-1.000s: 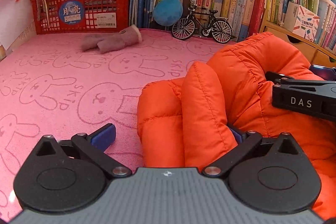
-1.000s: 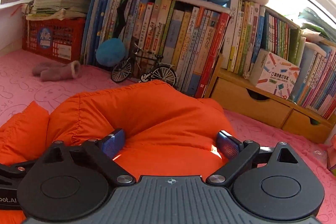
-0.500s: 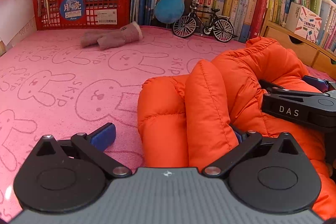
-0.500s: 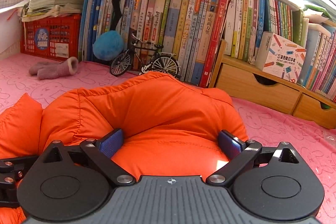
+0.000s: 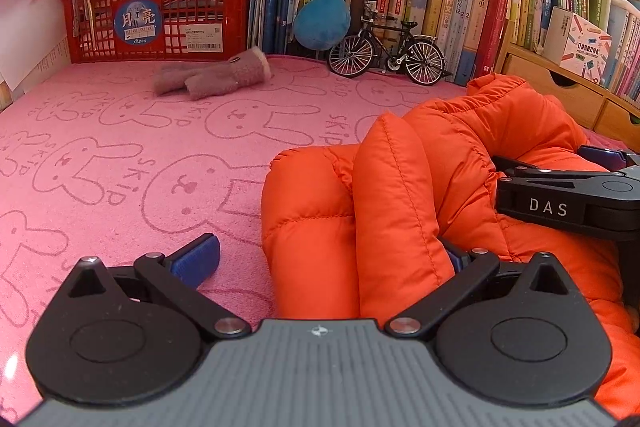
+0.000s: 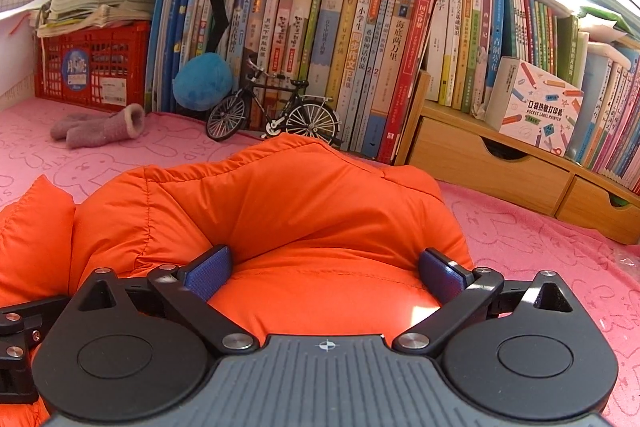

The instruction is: Fold clothes

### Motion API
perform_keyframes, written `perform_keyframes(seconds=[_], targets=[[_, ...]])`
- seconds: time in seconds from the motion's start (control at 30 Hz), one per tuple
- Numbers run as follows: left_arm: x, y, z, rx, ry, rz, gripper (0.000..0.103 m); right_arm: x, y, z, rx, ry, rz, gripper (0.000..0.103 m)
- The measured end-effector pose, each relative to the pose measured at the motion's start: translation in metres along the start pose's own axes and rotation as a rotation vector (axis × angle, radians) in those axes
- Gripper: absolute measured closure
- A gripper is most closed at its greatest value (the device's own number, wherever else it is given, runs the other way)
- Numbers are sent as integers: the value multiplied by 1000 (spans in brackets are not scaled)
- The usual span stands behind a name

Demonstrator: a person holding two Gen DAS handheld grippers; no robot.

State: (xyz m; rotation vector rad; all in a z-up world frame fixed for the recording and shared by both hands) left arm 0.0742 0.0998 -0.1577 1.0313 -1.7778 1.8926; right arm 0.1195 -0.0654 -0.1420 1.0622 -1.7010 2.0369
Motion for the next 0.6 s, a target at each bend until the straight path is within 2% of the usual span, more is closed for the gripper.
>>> perform_keyframes(seconds=[0.07, 0.1, 0.13, 0.17, 0.23, 0.4, 0.53, 0.6], targets=[[-3, -22, -8, 26, 14, -167, 0, 4, -8, 1, -5, -13, -58, 2], [-2, -31, -12, 49, 14, -238, 4, 5, -12, 2, -7, -19, -88, 2], [3, -39, -18, 82, 15, -288, 7, 7, -16, 3, -9, -25, -117, 3], [15, -45, -26, 115, 16, -309, 12, 24, -18, 3, -4, -46, -105, 3], [46, -49, -35, 132, 17, -282, 12, 63, -13, 2, 32, -60, -65, 3], [111, -27, -50, 97, 53, -222, 9, 125, 36, 6, 123, -59, -110, 1], [123, 5, -57, 63, 55, -296, 9, 158, 77, 8, 195, -41, -166, 1], [122, 19, -57, 78, 64, -345, 9, 164, 88, -8, 297, -42, -121, 1]])
Point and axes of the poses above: each gripper's, at about its wrist camera, not at the fingertips, and x roughly against the way its jaws point, z to its right, y to its underside, the point moved 2 cm from there along -x, roughly the way its jaws point, and after that the axes turned 12 degrees about -y, right-handed, at the moved point
